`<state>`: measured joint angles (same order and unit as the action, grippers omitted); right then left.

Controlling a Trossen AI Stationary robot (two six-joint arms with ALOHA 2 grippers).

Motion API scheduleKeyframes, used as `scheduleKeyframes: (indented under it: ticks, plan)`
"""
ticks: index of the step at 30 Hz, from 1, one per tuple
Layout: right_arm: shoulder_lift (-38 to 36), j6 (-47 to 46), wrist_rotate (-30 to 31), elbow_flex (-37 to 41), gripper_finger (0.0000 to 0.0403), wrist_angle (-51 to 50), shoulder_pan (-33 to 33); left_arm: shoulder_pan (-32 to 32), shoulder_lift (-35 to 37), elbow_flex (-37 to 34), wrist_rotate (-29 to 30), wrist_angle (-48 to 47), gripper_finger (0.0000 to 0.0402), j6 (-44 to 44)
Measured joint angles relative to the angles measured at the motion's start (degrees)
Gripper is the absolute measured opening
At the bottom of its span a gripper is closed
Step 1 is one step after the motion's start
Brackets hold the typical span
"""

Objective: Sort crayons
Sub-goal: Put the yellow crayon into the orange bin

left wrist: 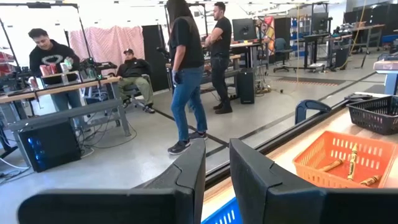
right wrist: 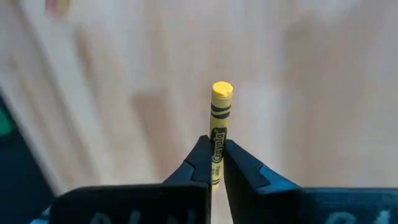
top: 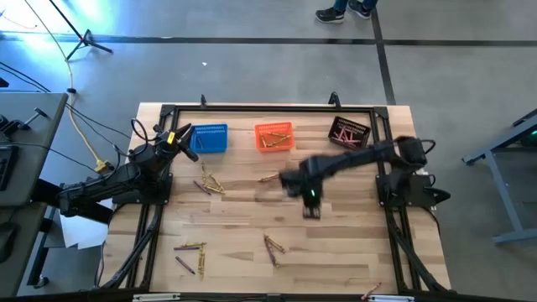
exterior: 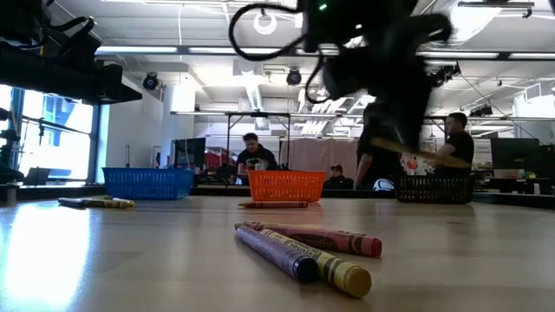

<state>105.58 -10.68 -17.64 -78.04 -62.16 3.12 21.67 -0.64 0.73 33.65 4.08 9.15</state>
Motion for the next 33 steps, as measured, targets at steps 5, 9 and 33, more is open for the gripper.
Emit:
scheduleKeyframes:
  ticks: [5,9,33]
  plan:
    - [0.0,10.4,8.2,-4.4,0.0009,6.9,-13.2,0.0,0.0,0.0,0.0,0.0,0.006,0.0]
    - [-0.1,13.8,10.7,-7.2,0.0009,18.8,-21.9,0.0,0.0,0.0,0.0,0.0,0.006,0.0]
    - [3.7,22.0,13.8,-7.4,0.0118,26.4,-29.0,0.0,0.0,0.0,0.0,0.0,0.006,0.0]
